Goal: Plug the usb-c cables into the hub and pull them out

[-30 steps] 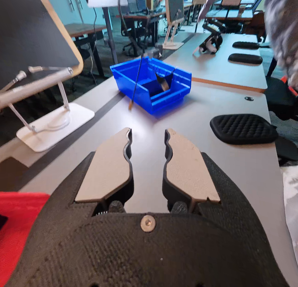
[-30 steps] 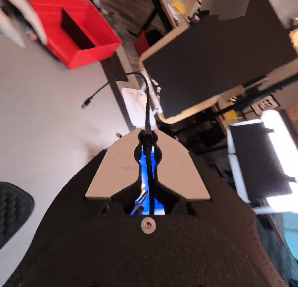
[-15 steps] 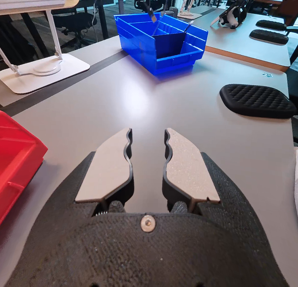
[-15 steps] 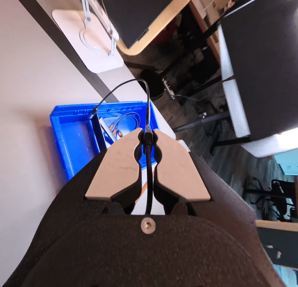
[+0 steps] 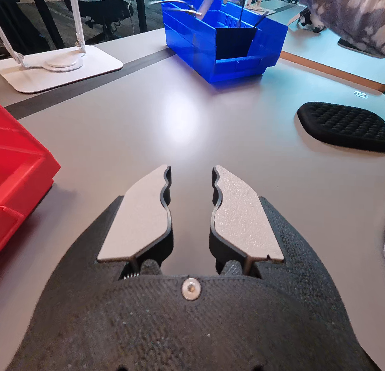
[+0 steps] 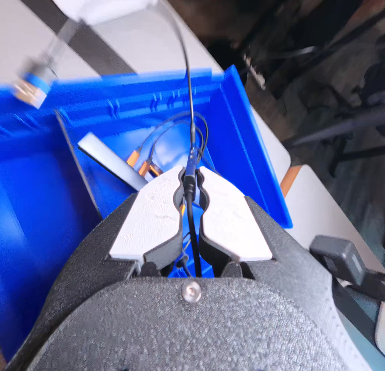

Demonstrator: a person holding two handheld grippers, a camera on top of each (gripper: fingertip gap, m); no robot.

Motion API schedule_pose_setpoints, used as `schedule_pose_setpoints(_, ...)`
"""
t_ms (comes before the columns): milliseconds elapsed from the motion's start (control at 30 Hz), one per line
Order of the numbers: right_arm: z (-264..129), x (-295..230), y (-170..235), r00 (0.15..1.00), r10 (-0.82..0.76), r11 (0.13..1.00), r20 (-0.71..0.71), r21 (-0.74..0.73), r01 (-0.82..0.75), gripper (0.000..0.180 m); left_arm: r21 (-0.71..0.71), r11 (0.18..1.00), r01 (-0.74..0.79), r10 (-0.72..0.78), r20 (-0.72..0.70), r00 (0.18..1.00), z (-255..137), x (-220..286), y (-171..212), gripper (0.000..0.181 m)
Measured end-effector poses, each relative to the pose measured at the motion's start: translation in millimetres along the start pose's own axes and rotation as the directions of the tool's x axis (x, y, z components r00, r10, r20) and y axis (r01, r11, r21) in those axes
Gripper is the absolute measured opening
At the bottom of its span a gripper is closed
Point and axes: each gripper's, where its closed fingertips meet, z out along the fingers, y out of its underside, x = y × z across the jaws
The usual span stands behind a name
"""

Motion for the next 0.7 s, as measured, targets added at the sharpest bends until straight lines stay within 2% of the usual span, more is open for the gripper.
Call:
schedule_pose_setpoints(100, 9.7, 4.8, 32.1, 0.999, -0.042, 0.986, -0.022, -0.164, 0.038, 0.022, 0.000, 1.000, 0.012, -0.012, -0.004, 1.000, 0.2, -0.9, 0.6, 0.037)
schedule_pose_setpoints(200, -1.2, 9.3, 40.6, 1.000, -0.002, 0.977, 0.014, -0.214, 0.005, 0.038, -0.008, 1.000, 0.012, -0.012, -0.001, 1.000, 1.2, -1.0, 2.6, 0.037)
schedule_pose_setpoints(333, -35.7, 19.3, 14.1, 0.999, 0.040, 0.994, 0.000, -0.103, -0.039, 0.045, -0.008, 1.000, 0.015, -0.015, -0.006, 1.000, 2.5, 0.6, 2.5, 0.037)
schedule_pose_setpoints(467, -70.4, 17.8, -29.6, 0.994, 0.003, 0.999, -0.110, 0.046, 0.002, 0.041, -0.007, 1.000, 0.014, -0.014, -0.013, 1.000, 4.5, 3.5, 2.1, 0.037)
schedule_pose_setpoints(567, -74.9, -20.3, -56.9, 0.999, -0.012, 0.994, -0.031, 0.111, 0.016, 0.039, -0.003, 1.000, 0.014, -0.014, -0.018, 1.000, 5.6, 6.1, 0.9, 0.037)
schedule_pose_setpoints(700, -48.1, -71.3, -71.6, 0.995, -0.019, 0.996, 0.100, 0.087, 0.010, 0.036, 0.001, 1.000, 0.001, -0.001, -0.002, 1.000, 5.2, 4.9, 0.5, 0.037)
